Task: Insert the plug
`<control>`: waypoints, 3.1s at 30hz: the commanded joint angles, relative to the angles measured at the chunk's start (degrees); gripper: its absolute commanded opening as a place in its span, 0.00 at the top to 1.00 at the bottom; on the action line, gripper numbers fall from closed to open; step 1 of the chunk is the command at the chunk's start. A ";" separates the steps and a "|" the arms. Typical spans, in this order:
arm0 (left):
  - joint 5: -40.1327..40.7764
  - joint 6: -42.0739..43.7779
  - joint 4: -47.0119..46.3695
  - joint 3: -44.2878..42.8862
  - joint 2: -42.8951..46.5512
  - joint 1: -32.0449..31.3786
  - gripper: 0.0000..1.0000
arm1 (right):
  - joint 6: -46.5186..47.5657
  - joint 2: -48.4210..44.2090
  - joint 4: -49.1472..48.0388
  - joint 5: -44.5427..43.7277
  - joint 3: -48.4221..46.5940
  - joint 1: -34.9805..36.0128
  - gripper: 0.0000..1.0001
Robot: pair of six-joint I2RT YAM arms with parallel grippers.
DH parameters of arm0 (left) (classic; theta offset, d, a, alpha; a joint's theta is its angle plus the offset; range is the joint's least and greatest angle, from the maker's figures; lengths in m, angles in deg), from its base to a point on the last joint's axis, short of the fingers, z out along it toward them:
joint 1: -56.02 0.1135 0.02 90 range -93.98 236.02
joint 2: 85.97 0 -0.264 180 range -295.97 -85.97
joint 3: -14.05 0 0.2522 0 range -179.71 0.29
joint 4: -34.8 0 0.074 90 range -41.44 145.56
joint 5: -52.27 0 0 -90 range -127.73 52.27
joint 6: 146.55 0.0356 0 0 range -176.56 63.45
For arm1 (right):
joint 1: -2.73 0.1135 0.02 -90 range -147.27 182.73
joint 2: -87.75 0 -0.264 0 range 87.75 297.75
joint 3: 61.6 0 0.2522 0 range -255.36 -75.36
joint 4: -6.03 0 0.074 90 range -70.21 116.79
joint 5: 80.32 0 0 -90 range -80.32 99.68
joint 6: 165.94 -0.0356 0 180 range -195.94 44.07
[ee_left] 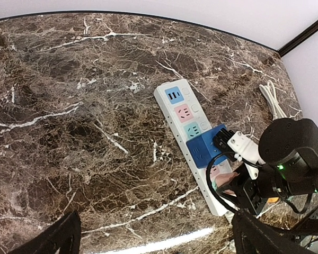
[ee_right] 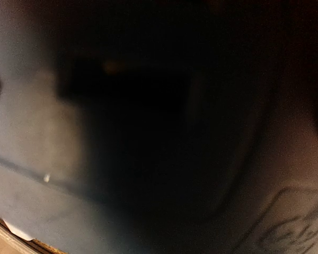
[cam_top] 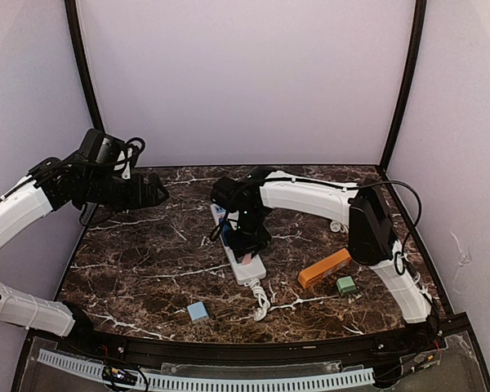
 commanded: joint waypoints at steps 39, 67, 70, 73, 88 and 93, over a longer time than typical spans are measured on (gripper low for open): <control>-0.79 6.68 3.09 -0.93 0.78 0.28 0.00 | -0.34 -16.20 5.82 -6.61 6.51 -1.01 0.20; -6.65 18.80 -1.45 -11.01 -19.00 -17.34 0.06 | -26.94 -52.03 -11.98 0.58 53.68 -21.22 0.28; -6.64 20.92 -1.89 -13.35 -24.76 -20.44 0.10 | -26.90 -53.24 -13.15 0.69 54.48 -23.83 0.28; -7.17 21.97 -2.47 -15.89 -29.25 -22.87 0.13 | -27.16 -53.97 -13.38 1.05 54.01 -25.94 0.28; -9.58 19.68 -6.53 -25.26 -45.14 -33.74 0.13 | -28.90 -58.46 -10.49 -3.81 44.20 -28.36 0.24; -7.93 16.72 -7.16 -26.91 -49.15 -33.95 0.15 | -27.08 -61.52 -11.67 -7.01 44.23 -28.44 0.23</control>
